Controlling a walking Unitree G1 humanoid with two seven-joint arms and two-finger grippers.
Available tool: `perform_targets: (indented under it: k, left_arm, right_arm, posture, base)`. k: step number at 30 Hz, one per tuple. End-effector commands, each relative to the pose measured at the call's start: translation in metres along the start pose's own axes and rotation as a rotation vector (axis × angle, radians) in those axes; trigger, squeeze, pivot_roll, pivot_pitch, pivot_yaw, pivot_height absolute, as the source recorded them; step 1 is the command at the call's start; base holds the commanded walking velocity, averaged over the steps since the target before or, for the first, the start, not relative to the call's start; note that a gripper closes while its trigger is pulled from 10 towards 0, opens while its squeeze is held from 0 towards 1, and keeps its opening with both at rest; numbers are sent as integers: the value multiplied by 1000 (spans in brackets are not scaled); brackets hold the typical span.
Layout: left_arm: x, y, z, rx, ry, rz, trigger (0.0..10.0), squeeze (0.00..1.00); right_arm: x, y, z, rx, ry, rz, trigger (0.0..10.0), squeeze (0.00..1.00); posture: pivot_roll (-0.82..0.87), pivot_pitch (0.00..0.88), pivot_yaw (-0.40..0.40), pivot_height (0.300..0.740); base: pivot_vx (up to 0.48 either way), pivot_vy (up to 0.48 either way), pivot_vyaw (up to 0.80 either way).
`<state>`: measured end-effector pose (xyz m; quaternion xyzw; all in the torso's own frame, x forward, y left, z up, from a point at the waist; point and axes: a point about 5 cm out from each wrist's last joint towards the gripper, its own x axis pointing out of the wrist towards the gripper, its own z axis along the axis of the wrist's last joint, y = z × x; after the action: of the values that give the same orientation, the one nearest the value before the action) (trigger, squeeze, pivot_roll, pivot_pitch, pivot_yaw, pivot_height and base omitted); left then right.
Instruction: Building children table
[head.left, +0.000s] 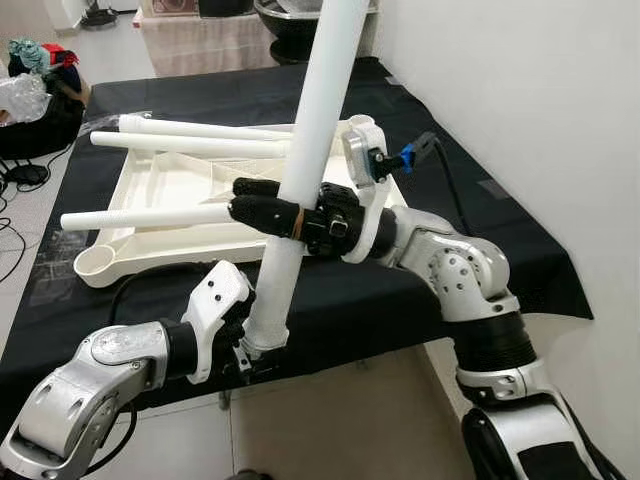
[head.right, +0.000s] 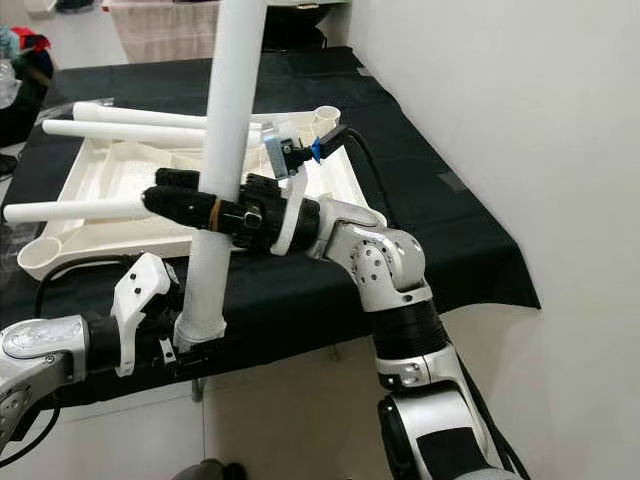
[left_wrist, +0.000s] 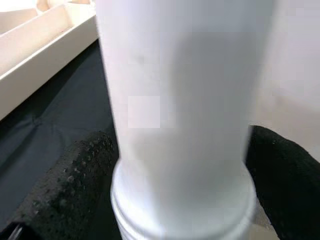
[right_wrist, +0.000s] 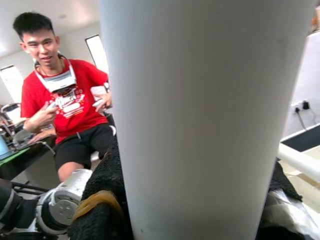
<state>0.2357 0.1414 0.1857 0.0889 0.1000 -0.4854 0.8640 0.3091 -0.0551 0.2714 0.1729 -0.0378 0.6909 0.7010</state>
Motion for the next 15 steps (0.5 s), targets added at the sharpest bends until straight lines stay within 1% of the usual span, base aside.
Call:
perform_targets:
  k: [1, 5, 6, 7, 10, 12, 14, 15]
  left_arm:
    - [1, -1, 3, 6, -10, 2, 10000, 1000]
    - [2, -1, 5, 17, -15, 6, 10000, 1000]
    - [2, 0, 7, 37, -15, 22, 10000, 0]
    - [2, 5, 10, 79, -23, 65, 10000, 0]
    - [1, 7, 12, 94, -31, 86, 10000, 0]
    - [-2, 25, 16, 142, -49, 230, 10000, 0]
    - [-6, 36, 17, 163, -54, 321, 10000, 0]
    - [-7, 39, 18, 166, -56, 342, 10000, 0]
  right_arm:
    - [1, 1, 7, -33, -16, 8, 0, 0]
    - [-1, -2, 8, -43, -20, -15, 0, 0]
    - [-3, -7, 10, -58, -25, -52, 0, 0]
    - [-8, -16, 14, -84, -37, -135, 0, 0]
    - [-11, -21, 17, -93, -43, -171, 0, 0]
    - [-26, -33, 26, -130, -44, -260, 0, 0]
    - [-37, -40, 32, -166, -33, -325, 0, 0]
    - [-42, -43, 34, -180, -24, -359, 0, 0]
  posture:
    - [94, 78, -7, 740]
    - [94, 78, -8, 740]
    - [96, 79, -8, 740]
    - [99, 79, -9, 740]
    - [99, 79, -9, 740]
    - [102, 79, -10, 740]
    - [99, 81, -11, 740]
    - [99, 81, -11, 740]
  base:
    - [0, 0, 0]
    - [0, 0, 0]
    - [0, 0, 0]
    - [0, 0, 0]
    - [0, 0, 0]
    - [0, 0, 0]
    - [0, 0, 0]
    - [0, 0, 0]
